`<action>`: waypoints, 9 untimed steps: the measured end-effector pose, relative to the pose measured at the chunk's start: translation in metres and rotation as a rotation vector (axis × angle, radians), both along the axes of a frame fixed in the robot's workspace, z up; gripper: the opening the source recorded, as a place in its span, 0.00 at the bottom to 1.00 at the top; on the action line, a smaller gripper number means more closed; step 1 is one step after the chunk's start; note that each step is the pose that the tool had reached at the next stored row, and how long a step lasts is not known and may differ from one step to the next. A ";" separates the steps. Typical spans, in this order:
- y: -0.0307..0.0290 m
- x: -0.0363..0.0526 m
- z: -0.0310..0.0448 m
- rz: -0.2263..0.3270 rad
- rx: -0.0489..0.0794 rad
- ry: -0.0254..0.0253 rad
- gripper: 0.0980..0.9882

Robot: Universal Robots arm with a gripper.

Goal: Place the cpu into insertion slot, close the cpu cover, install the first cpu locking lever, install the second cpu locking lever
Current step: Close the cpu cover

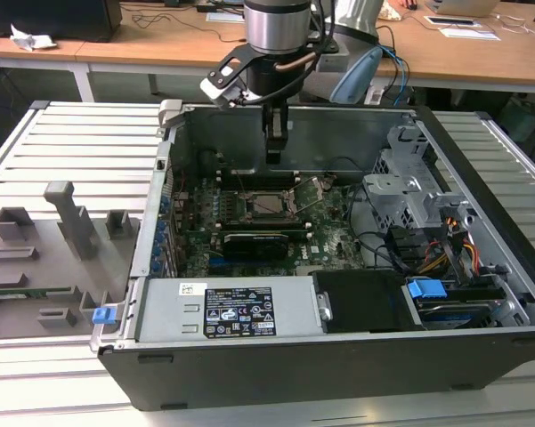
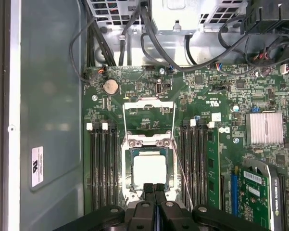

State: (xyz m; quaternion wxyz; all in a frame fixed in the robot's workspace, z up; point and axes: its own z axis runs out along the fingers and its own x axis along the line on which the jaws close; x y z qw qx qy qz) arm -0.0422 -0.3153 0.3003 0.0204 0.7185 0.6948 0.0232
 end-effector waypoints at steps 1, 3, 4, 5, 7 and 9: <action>0.0000 0.0027 0.0001 0.000 0.000 0.0001 0.01; -0.0001 0.0063 0.0001 0.000 0.000 0.0001 0.01; 0.0000 0.0092 0.0000 0.000 0.000 -0.0001 0.01; 0.0000 0.0111 -0.0002 0.000 0.000 -0.0001 0.01; -0.0001 0.0128 -0.0002 0.000 0.000 0.0000 0.01; 0.0000 0.0161 -0.0002 0.000 0.000 0.0000 0.01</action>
